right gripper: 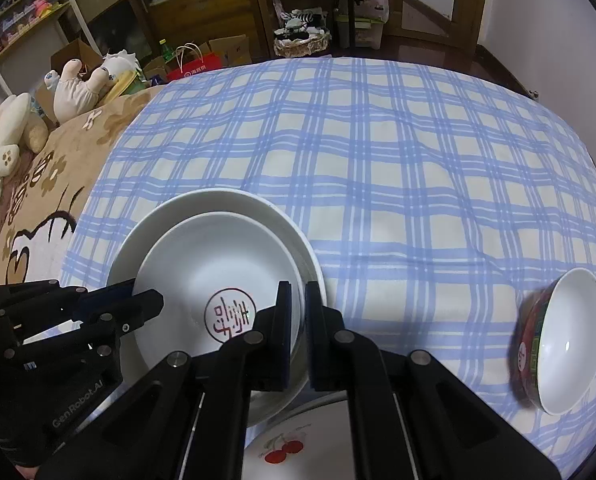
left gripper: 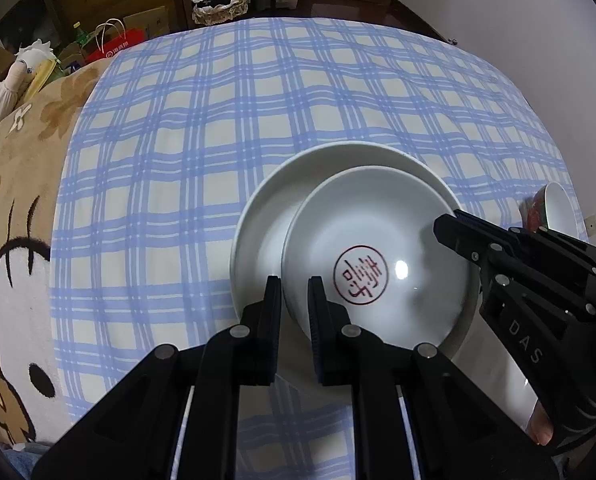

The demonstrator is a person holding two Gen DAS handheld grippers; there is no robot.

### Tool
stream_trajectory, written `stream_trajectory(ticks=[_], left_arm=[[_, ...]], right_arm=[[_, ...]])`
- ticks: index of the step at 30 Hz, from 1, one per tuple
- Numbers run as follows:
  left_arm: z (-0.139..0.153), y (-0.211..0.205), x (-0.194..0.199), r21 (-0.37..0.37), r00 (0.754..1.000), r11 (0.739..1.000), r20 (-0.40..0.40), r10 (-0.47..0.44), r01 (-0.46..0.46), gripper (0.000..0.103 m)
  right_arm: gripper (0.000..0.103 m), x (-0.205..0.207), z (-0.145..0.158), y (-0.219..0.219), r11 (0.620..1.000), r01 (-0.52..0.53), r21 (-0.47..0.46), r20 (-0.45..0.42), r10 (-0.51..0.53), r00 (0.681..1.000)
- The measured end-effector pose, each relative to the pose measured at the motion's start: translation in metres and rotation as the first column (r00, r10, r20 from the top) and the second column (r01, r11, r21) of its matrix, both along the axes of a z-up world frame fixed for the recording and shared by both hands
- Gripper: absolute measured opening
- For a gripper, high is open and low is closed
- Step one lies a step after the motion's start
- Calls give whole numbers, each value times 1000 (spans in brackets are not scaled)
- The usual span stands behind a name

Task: Organize plates and bowls
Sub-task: 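Open both grippers to release the printed bowl into the other bowl, then move both grippers to the remaining plain white bowl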

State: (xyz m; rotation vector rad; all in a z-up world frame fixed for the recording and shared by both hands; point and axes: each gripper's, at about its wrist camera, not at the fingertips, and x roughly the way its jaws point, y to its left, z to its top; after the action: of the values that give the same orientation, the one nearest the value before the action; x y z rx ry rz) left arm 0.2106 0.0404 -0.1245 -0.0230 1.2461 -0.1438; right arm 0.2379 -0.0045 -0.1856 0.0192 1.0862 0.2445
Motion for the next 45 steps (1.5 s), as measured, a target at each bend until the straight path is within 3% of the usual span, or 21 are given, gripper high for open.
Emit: stream_trajectory(ticks=[4,10,21,29,31,33,37,39,43,45], left_arm=[[5,-1,-6,33,1000,999,31,0,-1,18],[8,10,-8,-22,999,999,38,30,-29,18],[20,6,-17,-47,997,999,82,11,-8,20],[33,-5,-30,-14,992,999,119,-28,30,40],[38,-9,-34,-11,990,999,138,-41,43,49],[43,-13,-37,4,986,998,155,-56,56,52],[53,-23,-43,3,982,997,174,-72,72,58],[58,-29,-45,-1,980,996,181,-85,87,63],[71,-48,-47,25,970,992,205,-128,126,76],[76,-55,-47,28,968,991,212,-137,134,82]], right_arm=[[8,-2,-1,0,1000,-7,0,1,7,1000],[8,-7,-1,-5,999,7,49,-6,-7,1000],[8,-23,14,-26,993,45,113,28,-49,998],[10,-42,36,-50,987,89,131,58,-97,994],[19,-47,43,-57,987,96,126,70,-106,992],[37,-54,51,-66,985,108,131,87,-120,989],[47,-65,67,-86,979,145,143,123,-163,979],[65,-70,78,-97,975,168,146,150,-190,970],[72,-80,91,-113,974,180,135,176,-202,963],[85,-85,96,-122,974,189,126,186,-210,960]])
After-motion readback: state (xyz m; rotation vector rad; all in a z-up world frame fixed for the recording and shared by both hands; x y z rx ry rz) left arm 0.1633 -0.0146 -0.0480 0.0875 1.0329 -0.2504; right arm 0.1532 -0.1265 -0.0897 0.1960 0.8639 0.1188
